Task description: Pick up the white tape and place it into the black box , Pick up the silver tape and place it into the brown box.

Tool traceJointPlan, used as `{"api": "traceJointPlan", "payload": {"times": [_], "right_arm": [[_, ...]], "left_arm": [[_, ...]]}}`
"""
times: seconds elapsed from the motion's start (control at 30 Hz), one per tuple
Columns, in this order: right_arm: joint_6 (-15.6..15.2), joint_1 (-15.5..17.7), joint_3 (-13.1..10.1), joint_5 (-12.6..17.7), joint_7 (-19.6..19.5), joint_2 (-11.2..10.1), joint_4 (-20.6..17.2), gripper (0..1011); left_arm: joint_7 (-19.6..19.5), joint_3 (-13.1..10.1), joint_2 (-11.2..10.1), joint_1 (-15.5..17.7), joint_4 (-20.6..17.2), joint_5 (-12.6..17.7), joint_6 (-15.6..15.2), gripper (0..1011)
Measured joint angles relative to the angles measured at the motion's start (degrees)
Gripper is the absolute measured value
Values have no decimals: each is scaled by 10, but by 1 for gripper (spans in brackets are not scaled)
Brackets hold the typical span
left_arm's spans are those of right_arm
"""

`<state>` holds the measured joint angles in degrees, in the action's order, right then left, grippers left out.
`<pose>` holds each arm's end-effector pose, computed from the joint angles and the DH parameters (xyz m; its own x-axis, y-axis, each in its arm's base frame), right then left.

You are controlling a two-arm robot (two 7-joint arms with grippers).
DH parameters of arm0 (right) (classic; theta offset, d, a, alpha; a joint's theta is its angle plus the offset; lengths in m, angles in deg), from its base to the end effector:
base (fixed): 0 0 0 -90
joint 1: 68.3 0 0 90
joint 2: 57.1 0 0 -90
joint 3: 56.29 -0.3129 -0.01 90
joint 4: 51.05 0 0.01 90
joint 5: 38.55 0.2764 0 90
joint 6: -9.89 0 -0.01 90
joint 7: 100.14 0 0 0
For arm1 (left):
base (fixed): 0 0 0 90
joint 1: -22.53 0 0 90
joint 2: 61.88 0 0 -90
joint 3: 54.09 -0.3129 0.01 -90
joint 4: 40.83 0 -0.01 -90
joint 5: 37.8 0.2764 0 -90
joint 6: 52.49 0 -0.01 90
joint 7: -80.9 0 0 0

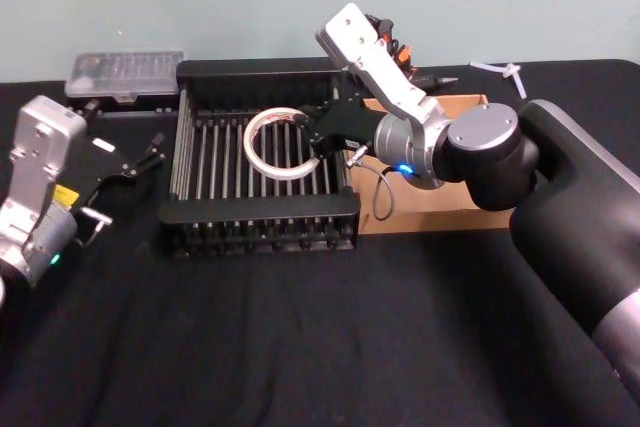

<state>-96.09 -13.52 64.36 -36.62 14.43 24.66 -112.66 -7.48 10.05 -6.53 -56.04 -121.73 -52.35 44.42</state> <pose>0.4530 0.0631 -0.2605 0.7045 -0.6735 0.2238 0.6988 0.6030 -0.3848 0.3312 0.1043 -0.3145 0.2922 0.8803 0.3738 -0.9553 0.2873 0.0702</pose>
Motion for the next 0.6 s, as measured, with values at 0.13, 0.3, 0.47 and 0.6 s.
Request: {"api": "traceJointPlan", "payload": {"times": [0.13, 0.3, 0.47, 0.6], "right_arm": [[0, 0, 0, 0, 0, 0, 0, 99], [0, 0, 0, 1, 0, 0, 0, 197], [0, 0, 0, 1, 0, 0, 0, 319], [-1, 1, 0, 1, 0, 0, 0, 448]], "left_arm": [[0, 0, 0, 0, 0, 0, 0, 1002], [0, 0, 0, 0, 0, 0, 0, 1001], [0, 0, 0, 0, 0, 0, 0, 1002], [0, 0, 0, 0, 0, 0, 0, 1002]]}}
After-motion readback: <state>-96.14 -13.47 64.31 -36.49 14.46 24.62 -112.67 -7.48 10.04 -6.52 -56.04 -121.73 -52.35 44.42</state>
